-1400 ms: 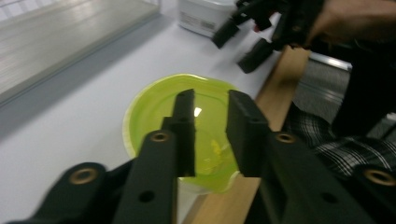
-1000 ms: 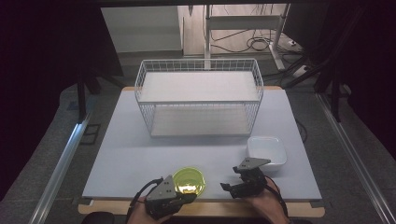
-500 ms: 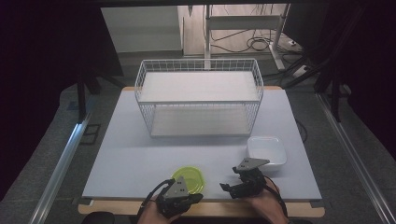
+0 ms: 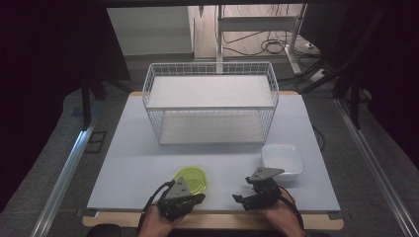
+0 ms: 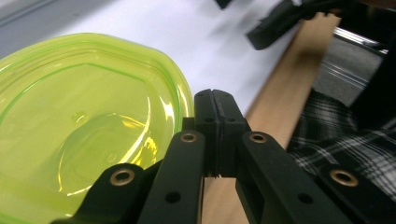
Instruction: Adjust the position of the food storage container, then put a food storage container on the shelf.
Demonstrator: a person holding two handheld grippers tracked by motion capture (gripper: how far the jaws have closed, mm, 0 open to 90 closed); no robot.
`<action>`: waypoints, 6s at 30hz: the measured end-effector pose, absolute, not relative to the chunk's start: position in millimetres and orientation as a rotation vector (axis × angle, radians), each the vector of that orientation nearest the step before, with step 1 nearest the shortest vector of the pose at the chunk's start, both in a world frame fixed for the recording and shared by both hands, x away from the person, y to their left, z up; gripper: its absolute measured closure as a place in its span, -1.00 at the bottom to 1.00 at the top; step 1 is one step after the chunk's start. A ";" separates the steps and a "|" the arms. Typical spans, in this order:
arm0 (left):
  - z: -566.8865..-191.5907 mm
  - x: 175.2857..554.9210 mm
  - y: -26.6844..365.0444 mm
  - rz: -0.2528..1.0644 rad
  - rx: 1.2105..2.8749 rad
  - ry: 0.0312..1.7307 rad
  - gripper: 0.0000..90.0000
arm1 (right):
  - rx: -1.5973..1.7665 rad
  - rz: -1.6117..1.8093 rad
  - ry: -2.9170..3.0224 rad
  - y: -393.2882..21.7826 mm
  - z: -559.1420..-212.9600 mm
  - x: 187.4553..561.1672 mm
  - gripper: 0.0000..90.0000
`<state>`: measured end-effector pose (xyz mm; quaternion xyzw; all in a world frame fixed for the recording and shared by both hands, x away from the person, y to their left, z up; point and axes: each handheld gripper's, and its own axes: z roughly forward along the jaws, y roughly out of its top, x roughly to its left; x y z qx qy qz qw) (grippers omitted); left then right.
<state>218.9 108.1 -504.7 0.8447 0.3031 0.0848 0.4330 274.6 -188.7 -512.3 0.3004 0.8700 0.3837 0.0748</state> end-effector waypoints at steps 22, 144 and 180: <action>-508.3 256.6 147.8 0.351 2.030 0.951 1.00 | 0.895 1.135 2.629 -185.4 -514.8 274.9 -0.54; -522.1 262.3 146.7 0.345 2.055 0.863 0.79 | 1.151 1.053 2.419 -211.3 -492.3 317.3 0.96; -517.0 265.3 154.8 0.389 2.018 0.901 -0.17 | 1.031 1.091 2.436 -196.7 -491.4 305.8 -0.10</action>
